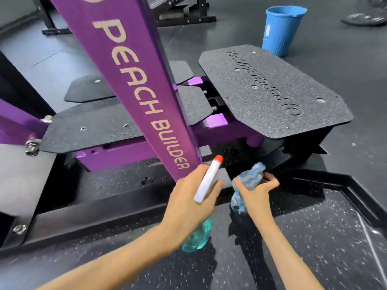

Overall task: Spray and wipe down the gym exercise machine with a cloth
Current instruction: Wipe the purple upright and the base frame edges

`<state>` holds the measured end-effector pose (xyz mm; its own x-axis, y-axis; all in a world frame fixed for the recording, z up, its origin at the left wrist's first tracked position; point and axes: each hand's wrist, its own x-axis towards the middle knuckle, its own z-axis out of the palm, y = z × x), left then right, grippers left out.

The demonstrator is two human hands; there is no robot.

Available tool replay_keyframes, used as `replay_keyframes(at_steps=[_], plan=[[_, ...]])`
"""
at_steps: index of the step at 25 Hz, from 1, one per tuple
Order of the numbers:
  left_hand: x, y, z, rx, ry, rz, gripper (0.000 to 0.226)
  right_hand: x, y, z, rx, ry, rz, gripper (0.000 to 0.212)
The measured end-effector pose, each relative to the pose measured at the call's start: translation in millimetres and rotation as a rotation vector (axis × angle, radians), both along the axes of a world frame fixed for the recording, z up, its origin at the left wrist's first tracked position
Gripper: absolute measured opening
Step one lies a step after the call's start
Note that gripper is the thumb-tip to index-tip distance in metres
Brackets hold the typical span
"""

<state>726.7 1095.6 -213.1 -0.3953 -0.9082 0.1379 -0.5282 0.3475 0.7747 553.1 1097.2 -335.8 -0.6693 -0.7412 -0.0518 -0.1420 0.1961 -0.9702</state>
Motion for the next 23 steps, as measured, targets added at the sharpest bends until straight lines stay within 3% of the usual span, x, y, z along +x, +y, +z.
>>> replay_keyframes(at_steps=[3,6,8,11,13,15,17,19,23], plan=[[-42,-14,-22,0.031,0.061,0.095,0.032,-20,-5,-10,0.126,-0.166,0.014,0.07],[-64,-19,-35,0.048,0.121,0.1,0.024,-38,-11,-15,0.065,-0.418,0.021,0.081],[-64,-21,-42,0.016,0.138,0.047,0.023,-39,-20,-9,-0.02,-0.255,0.013,0.072],[-45,-19,-53,-0.06,0.164,-0.018,0.014,-37,-58,8,-0.121,0.112,-0.171,0.049],[-29,-15,-62,-0.047,0.196,-0.034,0.006,-34,-93,22,-0.171,0.12,-0.331,0.051],[-17,-14,-70,-0.008,0.23,-0.023,0.018,-11,-114,26,-0.243,0.134,-0.481,0.04],[-8,-16,-78,-0.092,0.189,-0.027,0.031,26,-110,24,-0.346,0.299,-0.321,0.021],[-2,-20,-83,-0.17,0.138,-0.034,0.037,40,-100,14,-0.414,0.406,-0.097,0.032],[5,-22,-85,-0.128,0.038,-0.024,0.041,13,-112,15,-0.364,0.212,-0.351,0.025]])
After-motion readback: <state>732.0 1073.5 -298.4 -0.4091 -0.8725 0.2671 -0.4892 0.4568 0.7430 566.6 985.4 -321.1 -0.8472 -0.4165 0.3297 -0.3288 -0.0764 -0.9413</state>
